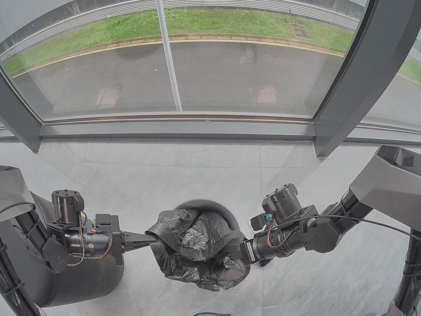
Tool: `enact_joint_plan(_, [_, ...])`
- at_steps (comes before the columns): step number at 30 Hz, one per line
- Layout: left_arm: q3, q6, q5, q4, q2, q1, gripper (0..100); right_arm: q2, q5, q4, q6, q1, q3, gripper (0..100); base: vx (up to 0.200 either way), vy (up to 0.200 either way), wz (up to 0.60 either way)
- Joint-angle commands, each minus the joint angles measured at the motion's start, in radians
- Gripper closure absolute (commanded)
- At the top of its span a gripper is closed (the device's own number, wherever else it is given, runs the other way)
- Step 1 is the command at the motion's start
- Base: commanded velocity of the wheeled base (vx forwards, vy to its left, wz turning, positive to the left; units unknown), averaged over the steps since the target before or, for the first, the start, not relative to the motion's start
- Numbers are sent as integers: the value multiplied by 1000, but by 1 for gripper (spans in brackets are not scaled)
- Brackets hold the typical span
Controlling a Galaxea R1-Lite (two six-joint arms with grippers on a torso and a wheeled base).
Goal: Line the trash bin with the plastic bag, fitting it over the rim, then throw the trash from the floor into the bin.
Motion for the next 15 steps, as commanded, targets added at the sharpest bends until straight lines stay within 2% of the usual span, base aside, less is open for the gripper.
enact_joint_plan(1, [16, 0, 4, 0, -13, -24, 100, -17, -1, -5, 0, 4, 29, 100, 0, 0, 0])
enact_joint_plan(8, [30, 0, 5, 0, -21, -41, 100, -40, -4, -5, 0, 2, 64, 100, 0, 0, 0])
enact_joint_plan(15, [-18, 2, 16, 0, 11, -27, 100, 6, -73, -45, -4, -39, 47, 100, 0, 0, 0])
